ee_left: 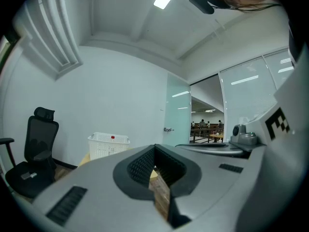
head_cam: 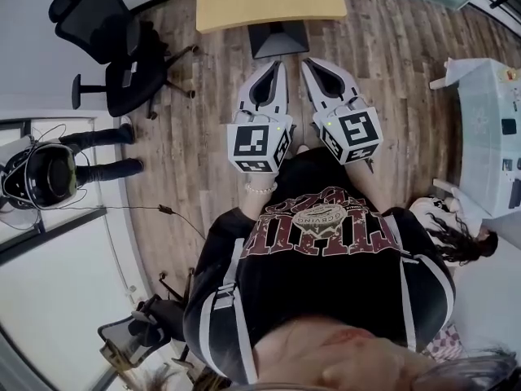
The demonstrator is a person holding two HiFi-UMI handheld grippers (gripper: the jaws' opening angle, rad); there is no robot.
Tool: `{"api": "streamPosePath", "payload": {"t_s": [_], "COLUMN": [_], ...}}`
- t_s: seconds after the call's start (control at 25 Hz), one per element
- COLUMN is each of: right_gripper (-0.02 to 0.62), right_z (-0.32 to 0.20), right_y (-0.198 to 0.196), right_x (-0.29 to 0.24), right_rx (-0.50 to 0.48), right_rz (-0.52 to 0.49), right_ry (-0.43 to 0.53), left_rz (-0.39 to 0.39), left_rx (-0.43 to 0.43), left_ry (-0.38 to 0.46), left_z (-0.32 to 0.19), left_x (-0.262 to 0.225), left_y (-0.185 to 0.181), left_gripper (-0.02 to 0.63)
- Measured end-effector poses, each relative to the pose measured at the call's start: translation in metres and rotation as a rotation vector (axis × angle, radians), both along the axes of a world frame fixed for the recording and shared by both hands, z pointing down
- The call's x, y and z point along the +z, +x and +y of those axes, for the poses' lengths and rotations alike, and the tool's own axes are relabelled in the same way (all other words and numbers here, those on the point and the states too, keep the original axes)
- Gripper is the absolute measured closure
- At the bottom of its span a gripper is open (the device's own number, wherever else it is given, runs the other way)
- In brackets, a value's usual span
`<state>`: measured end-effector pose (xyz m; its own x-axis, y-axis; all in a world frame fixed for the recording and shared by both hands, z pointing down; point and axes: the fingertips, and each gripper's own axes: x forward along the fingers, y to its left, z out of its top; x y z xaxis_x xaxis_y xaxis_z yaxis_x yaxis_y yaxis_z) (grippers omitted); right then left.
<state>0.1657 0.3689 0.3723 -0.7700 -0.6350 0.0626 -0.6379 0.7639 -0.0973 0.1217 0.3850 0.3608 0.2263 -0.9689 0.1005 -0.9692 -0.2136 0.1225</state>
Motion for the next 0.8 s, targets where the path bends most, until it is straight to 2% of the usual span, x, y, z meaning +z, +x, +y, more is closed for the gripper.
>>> {"api": "streamPosePath", "payload": {"t_s": [0.28,0.8], "right_gripper": [0.580,0.578], "right_z": [-0.022,-0.102], "right_y": [-0.014,-0.052], "right_x": [0.002,-0.003], "right_rx": [0.002,0.062], "right_rz": [0.004,0.025], "right_ry": [-0.010,-0.004], "left_rz": [0.006,0.025], "left_rx": [0.014,0.091], "left_ry": [-0.003,-0.010], "left_z": [-0.025,-0.112], "left_x": [0.003,0.001], "left_y": [-0.012,-0.046], "left_gripper": [0.560,0.560]}}
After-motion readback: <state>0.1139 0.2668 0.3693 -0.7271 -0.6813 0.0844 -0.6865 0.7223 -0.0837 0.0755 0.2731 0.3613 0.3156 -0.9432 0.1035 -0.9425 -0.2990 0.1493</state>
